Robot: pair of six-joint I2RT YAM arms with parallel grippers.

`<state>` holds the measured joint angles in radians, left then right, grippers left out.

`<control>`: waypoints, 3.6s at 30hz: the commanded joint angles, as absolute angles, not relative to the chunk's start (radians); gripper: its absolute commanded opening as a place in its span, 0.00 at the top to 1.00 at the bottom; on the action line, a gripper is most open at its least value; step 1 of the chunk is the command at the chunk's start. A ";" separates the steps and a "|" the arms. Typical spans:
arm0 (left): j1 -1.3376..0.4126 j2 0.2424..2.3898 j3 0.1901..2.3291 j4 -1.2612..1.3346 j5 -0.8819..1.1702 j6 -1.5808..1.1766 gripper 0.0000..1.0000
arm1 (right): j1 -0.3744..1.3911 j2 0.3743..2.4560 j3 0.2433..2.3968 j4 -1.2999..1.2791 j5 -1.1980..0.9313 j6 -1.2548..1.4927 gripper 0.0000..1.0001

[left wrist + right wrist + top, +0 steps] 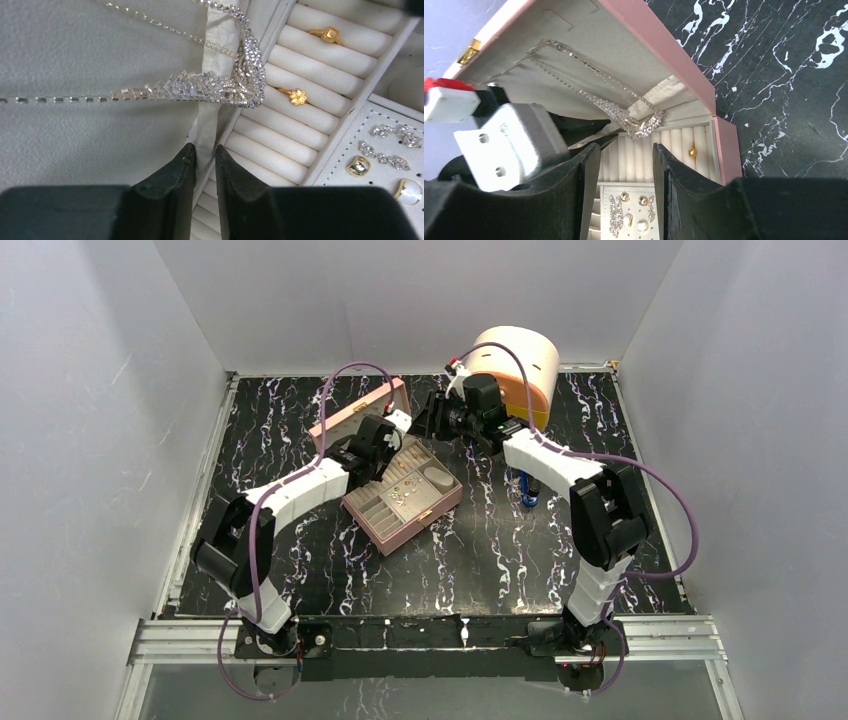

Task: Organize the mixed jewelry
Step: Adjust the jewelry in the jewelry box.

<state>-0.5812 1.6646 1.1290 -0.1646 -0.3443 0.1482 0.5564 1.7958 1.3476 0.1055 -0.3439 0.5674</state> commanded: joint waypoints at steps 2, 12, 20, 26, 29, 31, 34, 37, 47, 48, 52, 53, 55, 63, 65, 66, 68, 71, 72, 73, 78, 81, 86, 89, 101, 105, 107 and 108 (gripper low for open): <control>-0.524 1.612 1.077 -0.124 -0.254 0.116 0.88 | 0.554 1.863 1.424 0.123 -0.393 0.502 0.48; -0.422 1.562 1.023 -0.089 -0.074 0.062 1.00 | 0.593 1.924 1.420 0.158 -0.387 0.465 0.44; -0.382 1.566 1.032 -0.089 0.000 0.043 1.00 | 0.622 1.977 1.441 0.164 -0.357 0.549 0.44; -0.377 1.576 1.040 -0.091 0.068 0.044 1.00 | 0.627 2.013 1.472 0.173 -0.346 0.675 0.44; -0.377 1.579 1.039 -0.093 0.078 0.046 1.00 | 0.627 2.018 1.478 0.205 -0.349 0.699 0.44; -0.377 1.578 1.039 -0.092 0.081 0.046 1.00 | 0.627 2.028 1.488 0.217 -0.356 0.706 0.44; -0.377 1.579 1.039 -0.091 0.090 0.043 1.00 | 0.627 2.043 1.502 0.222 -0.359 0.712 0.45; -0.377 1.578 1.038 -0.088 0.096 0.037 1.00 | 0.626 2.064 1.525 0.208 -0.363 0.719 0.46; -0.377 1.578 1.035 -0.087 0.100 0.035 1.00 | 0.630 2.104 1.577 0.155 -0.362 0.730 0.64; -0.377 1.578 1.035 -0.087 0.100 0.035 1.00 | 0.630 2.106 1.579 0.156 -0.368 0.733 0.68; -0.377 1.575 1.034 -0.087 0.099 0.038 1.00 | 0.629 2.110 1.592 0.161 -0.386 0.745 0.82; -0.377 1.574 1.034 -0.087 0.099 0.038 1.00 | 0.629 2.111 1.596 0.162 -0.389 0.747 0.85; -0.377 1.572 1.034 -0.087 0.098 0.043 1.00 | 0.630 2.105 1.600 0.167 -0.394 0.751 0.92; -0.377 1.566 1.027 -0.091 0.110 0.070 1.00 | 0.629 2.066 1.618 0.233 -0.433 0.780 1.00; -0.377 1.565 1.024 -0.089 0.110 0.073 1.00 | 0.629 2.060 1.634 0.239 -0.439 0.786 1.00; -0.377 1.565 1.023 -0.088 0.109 0.074 1.00 | 0.630 2.061 1.642 0.239 -0.442 0.788 1.00; -0.377 1.565 1.023 -0.088 0.104 0.075 1.00 | 0.630 2.067 1.658 0.235 -0.439 0.790 1.00; -0.377 1.564 1.024 -0.089 0.096 0.075 1.00 | 0.629 2.073 1.664 0.202 -0.409 0.771 0.99; -0.377 1.562 1.024 -0.089 0.094 0.074 1.00 | 0.629 2.067 1.653 0.193 -0.396 0.764 0.97; -0.377 1.561 1.024 -0.088 0.092 0.072 1.00 | 0.630 2.054 1.638 0.186 -0.369 0.759 0.94; -0.377 1.557 1.022 -0.084 0.089 0.065 1.00 | 0.629 1.996 1.562 0.167 -0.295 0.721 0.72; -0.377 1.557 1.018 -0.078 0.090 0.061 1.00 | 0.630 1.996 1.563 0.153 -0.297 0.708 0.67; -0.377 1.557 1.017 -0.080 0.094 0.060 1.00 | 0.629 1.994 1.571 0.134 -0.281 0.703 0.59; -0.377 1.554 1.016 -0.081 0.094 0.061 1.00 | 0.630 1.996 1.574 0.115 -0.280 0.707 0.54; -0.377 1.551 1.015 -0.084 0.101 0.057 1.00 | 0.657 1.976 1.502 0.192 -0.329 0.657 0.44; -0.377 1.549 1.016 -0.083 0.103 0.057 1.00 | 0.658 1.955 1.440 0.264 -0.348 0.595 0.44; -0.377 1.549 1.015 -0.082 0.104 0.056 1.00 | 0.657 1.958 1.437 0.283 -0.362 0.572 0.44; -0.377 1.549 1.015 -0.081 0.103 0.055 1.00 | 0.657 1.962 1.441 0.291 -0.368 0.563 0.44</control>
